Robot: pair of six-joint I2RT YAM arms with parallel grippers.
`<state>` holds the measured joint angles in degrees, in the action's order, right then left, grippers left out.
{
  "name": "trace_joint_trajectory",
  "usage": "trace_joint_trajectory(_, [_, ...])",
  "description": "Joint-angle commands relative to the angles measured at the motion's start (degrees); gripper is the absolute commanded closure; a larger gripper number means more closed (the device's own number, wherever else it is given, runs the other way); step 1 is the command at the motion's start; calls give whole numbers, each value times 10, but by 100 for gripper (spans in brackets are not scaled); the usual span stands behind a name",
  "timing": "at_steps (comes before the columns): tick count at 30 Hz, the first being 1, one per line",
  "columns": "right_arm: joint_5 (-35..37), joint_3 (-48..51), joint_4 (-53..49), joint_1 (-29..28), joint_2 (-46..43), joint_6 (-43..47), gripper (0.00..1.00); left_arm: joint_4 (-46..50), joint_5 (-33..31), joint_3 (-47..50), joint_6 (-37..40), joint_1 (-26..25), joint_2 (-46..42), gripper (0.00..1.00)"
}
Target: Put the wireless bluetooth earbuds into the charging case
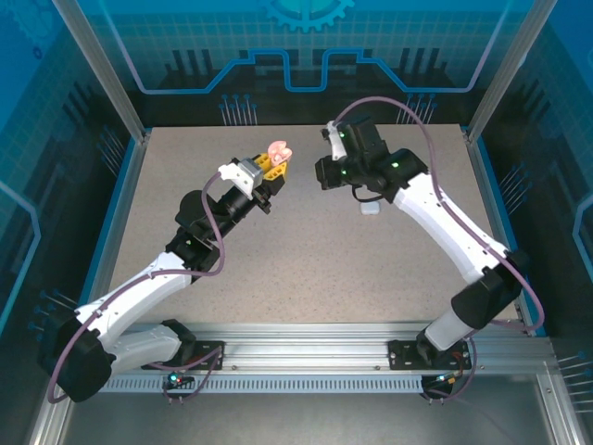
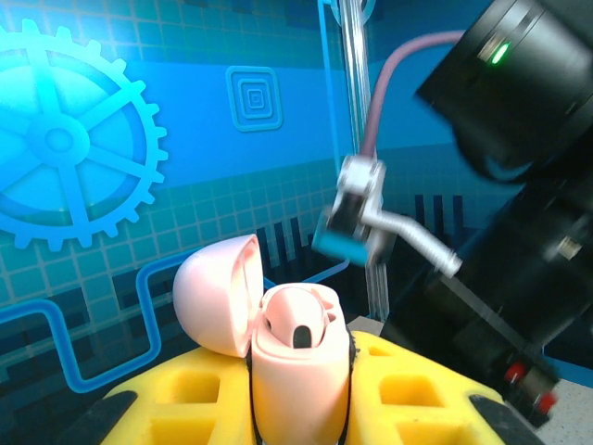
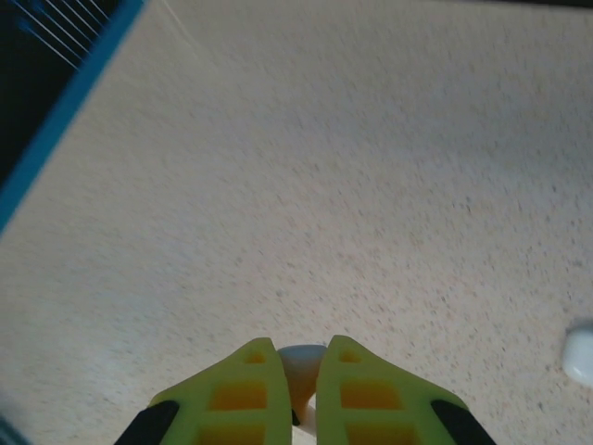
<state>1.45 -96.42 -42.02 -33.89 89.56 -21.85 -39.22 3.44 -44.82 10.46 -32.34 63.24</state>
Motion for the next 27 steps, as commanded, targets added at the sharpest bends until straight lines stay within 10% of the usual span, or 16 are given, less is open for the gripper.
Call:
trace_joint_trajectory(1, [-46,2,50,8,-42,2,91,-3,14,0,-4,-4,-15,100])
trace_joint_trajectory(27, [-170,54,266,-49,-145,38,89,13,74,-23,-37,-6,-3,100])
